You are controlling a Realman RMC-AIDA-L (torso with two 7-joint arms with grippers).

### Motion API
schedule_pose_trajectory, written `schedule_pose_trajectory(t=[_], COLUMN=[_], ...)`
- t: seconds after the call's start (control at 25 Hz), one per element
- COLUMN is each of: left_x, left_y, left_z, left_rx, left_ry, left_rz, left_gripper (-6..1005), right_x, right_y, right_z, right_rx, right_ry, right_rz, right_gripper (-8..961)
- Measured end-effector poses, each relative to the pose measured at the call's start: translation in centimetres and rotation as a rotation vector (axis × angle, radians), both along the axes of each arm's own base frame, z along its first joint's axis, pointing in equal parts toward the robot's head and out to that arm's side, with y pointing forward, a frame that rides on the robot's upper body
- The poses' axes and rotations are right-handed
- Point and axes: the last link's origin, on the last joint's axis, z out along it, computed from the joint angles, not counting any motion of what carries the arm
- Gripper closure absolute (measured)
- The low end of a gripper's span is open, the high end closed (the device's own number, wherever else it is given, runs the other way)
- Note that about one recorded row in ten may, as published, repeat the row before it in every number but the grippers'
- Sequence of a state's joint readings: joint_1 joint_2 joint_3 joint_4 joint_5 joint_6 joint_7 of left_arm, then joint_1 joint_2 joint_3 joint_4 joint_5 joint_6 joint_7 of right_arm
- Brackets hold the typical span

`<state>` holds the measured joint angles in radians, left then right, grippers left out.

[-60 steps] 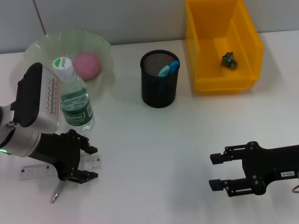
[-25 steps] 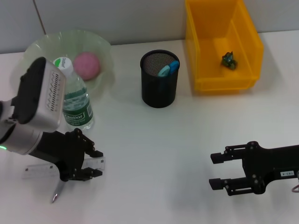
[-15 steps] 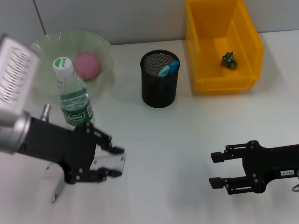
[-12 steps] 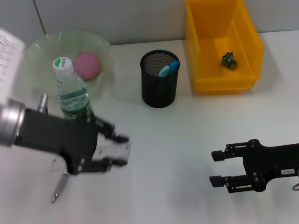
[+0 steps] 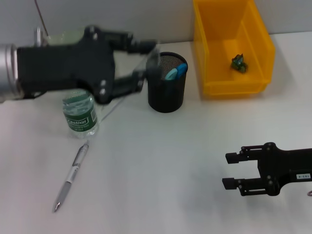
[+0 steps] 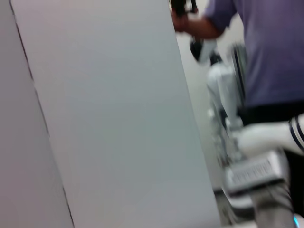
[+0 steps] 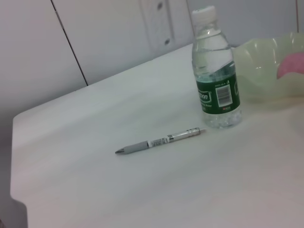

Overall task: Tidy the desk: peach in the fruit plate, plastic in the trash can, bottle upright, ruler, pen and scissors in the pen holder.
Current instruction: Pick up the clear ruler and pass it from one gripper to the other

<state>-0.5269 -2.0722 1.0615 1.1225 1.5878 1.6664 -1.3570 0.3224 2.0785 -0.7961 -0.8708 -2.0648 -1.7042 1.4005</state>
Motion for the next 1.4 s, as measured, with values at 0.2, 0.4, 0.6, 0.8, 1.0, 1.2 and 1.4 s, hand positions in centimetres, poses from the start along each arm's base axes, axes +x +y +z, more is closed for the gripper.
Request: schedule_pose_trajectory(t=[0.2, 0.4, 0.6, 0.8, 1.0, 1.2, 1.4], left_x=[2.4, 4.9, 6.8, 7.3, 6.7, 6.5, 6.5], left_y=[1.3, 2.2, 3.0, 3.8, 4.9, 4.8, 4.7], left_z=[-1.4, -3.7, -5.5, -6.4, -7.4, -8.2, -8.1], left_rx=[0.022, 0.073, 0.195, 0.269, 0.307, 0.342, 0.345], left_ry=[-0.132, -0.173, -0.234, -0.304, -0.411, -0.441, -0.453], left_rz=[0.000, -0.012, 0.006, 0.049, 0.135, 0.145, 0.152], left_gripper=[614, 614, 614, 614, 614, 614, 614], right_x=[0.0, 0.1, 0.2, 0.2, 0.3, 0.3, 0.5], right_y=[0.0, 0.0, 0.1, 0.0, 0.0, 0.0, 0.1], right_z=[0.0, 0.0, -0.1, -0.2, -0.3, -0.4, 0.3], right_rx=[0.002, 0.001, 0.007, 0.007, 0.009, 0.017, 0.115], right_ry=[-0.001, -0.001, -0.004, -0.003, -0.003, 0.007, 0.066], right_rz=[-0.002, -0.003, -0.008, -0.005, 0.000, 0.000, 0.009], right_gripper=[272, 272, 273, 273, 273, 273, 273])
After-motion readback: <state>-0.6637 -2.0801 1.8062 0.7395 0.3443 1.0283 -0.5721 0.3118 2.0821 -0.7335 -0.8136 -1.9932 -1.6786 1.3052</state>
